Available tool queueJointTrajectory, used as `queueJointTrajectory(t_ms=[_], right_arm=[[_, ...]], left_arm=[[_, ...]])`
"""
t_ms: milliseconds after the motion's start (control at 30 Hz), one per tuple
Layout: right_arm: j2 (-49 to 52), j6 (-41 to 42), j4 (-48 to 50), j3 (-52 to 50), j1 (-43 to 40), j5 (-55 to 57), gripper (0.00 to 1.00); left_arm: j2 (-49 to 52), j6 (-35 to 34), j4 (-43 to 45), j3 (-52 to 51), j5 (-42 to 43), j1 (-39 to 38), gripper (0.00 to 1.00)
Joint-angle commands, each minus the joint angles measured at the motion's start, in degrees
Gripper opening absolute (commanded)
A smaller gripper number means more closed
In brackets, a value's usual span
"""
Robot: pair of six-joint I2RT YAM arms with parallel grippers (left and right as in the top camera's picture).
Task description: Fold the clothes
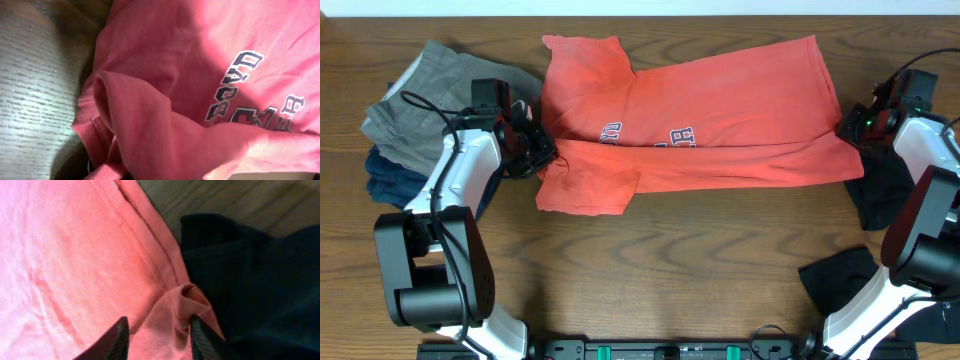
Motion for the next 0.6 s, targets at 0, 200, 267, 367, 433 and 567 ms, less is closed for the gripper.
queueJointTrajectory(t_ms=[0, 200, 267, 367, 433, 567], right_arm=[[-0.72, -0.37, -0.59, -0.09, -0.11, -3.04, 0.45], [-8.22, 1.33, -6.45, -0.07, -4.17, 1.11, 0.38], [-11.06, 2.01, -9.57, -0.07, -6.25, 3.78, 0.21], [-13.27, 1.77, -11.91, -0.07, -9.27, 4.46, 0.01], [-13.05, -0.87, -13.97, -0.11, -10.47, 4.26, 0.01], [-9.90, -5.51, -16.41, -0.59, -10.78, 4.26, 0.01]], left_arm=[[0.26, -0.61, -0.22, 0.02, -0.44, 0.39, 0.17], [0.26, -0.61, -0.68, 0.02, -0.44, 0.39, 0.17], [0.26, -0.61, -0.70, 0.02, -0.44, 0.39, 0.17], [0.26, -0.61, -0.81, 0.02, -0.44, 0.39, 0.17], [0.26, -0.61, -0.83, 0.02, -0.44, 0.39, 0.17], [0.26, -0.61, -0.83, 0.02, -0.44, 0.39, 0.17]])
